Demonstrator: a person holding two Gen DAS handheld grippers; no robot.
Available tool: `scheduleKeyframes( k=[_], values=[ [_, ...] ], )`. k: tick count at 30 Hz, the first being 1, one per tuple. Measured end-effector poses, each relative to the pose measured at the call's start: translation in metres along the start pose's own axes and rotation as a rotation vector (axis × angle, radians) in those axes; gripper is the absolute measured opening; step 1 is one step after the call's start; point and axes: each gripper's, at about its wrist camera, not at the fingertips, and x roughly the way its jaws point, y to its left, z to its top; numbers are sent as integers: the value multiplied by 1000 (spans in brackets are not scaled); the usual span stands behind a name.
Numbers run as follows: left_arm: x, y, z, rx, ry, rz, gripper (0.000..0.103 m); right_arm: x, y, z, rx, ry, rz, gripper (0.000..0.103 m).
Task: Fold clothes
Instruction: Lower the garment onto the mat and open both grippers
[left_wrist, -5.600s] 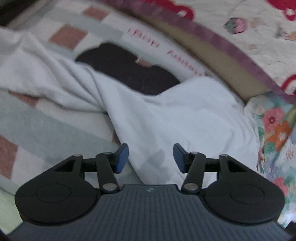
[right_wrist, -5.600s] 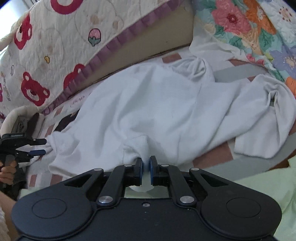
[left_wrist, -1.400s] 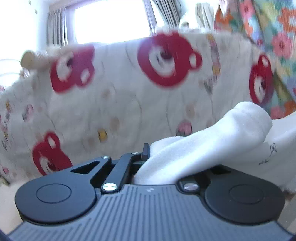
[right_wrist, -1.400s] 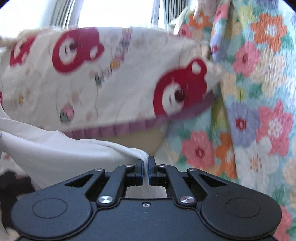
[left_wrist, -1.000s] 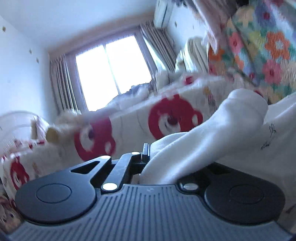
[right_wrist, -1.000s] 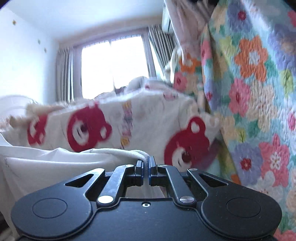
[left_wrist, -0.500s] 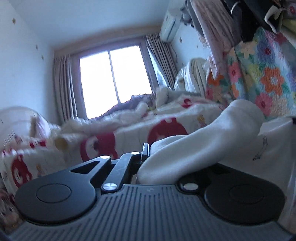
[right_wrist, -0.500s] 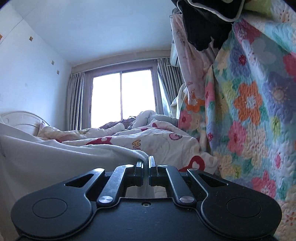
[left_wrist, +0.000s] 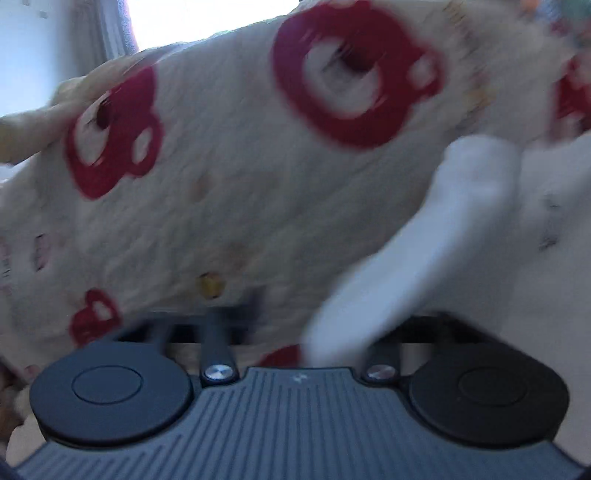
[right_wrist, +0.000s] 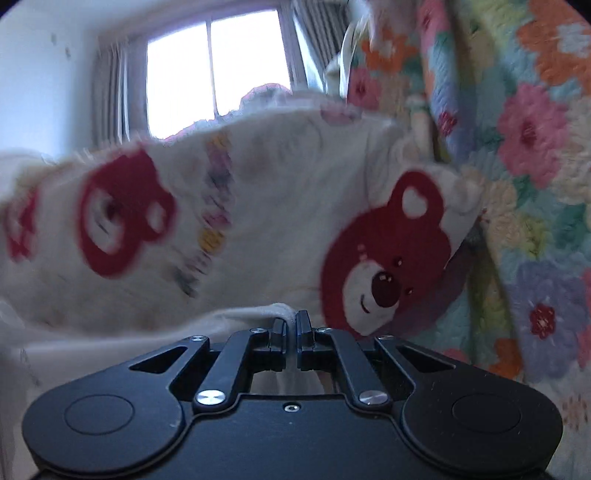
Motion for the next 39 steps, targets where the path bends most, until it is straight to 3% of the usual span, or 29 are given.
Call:
scheduleKeyframes(
  k=[2, 3, 5, 12, 15, 18, 23, 25, 27, 28, 31, 33, 36, 37, 39],
  values=[
    [14, 4, -28, -22, 43, -15, 70, 32, 3, -10, -35, 58, -67, 22],
    [20, 6, -42, -33, 64, -22, 70, 43, 6, -20, -51, 87, -106, 37],
    [34, 10, -69, -56, 107, -37, 70, 56, 12, -43, -63, 126, -148, 47],
    [81, 23, -167, -134, 256, -89, 70, 57, 41, -145, -7, 368, -90, 47],
    [56, 42, -211, -193, 246, -201, 70, 41, 54, -188, 40, 454, -87, 47],
    [37, 49, -238, -242, 207, -250, 70, 14, 57, -219, 108, 489, -90, 47],
    [28, 60, -252, -399, 263, -308, 68, -32, 52, -241, 193, 516, -88, 47],
    [28, 63, -249, -455, 281, -318, 67, -44, 52, -246, 157, 538, -101, 49],
    [30, 63, -252, -519, 305, -316, 61, -44, 54, -246, 87, 557, -149, 61],
    [36, 64, -257, -564, 317, -336, 59, -45, 55, -248, 56, 560, -180, 61],
    [40, 55, -272, -499, 309, -294, 53, -40, 51, -252, 87, 563, -230, 61],
    [39, 48, -281, -420, 292, -244, 53, -34, 41, -259, 266, 513, -257, 61],
    [44, 50, -286, -414, 305, -261, 53, -34, 36, -279, 511, 461, -257, 61],
    [51, 50, -286, -420, 347, -239, 53, -32, 39, -279, 479, 487, -225, 60],
    [57, 52, -283, -419, 348, -229, 53, -33, 46, -271, 363, 489, -182, 61]
  ],
)
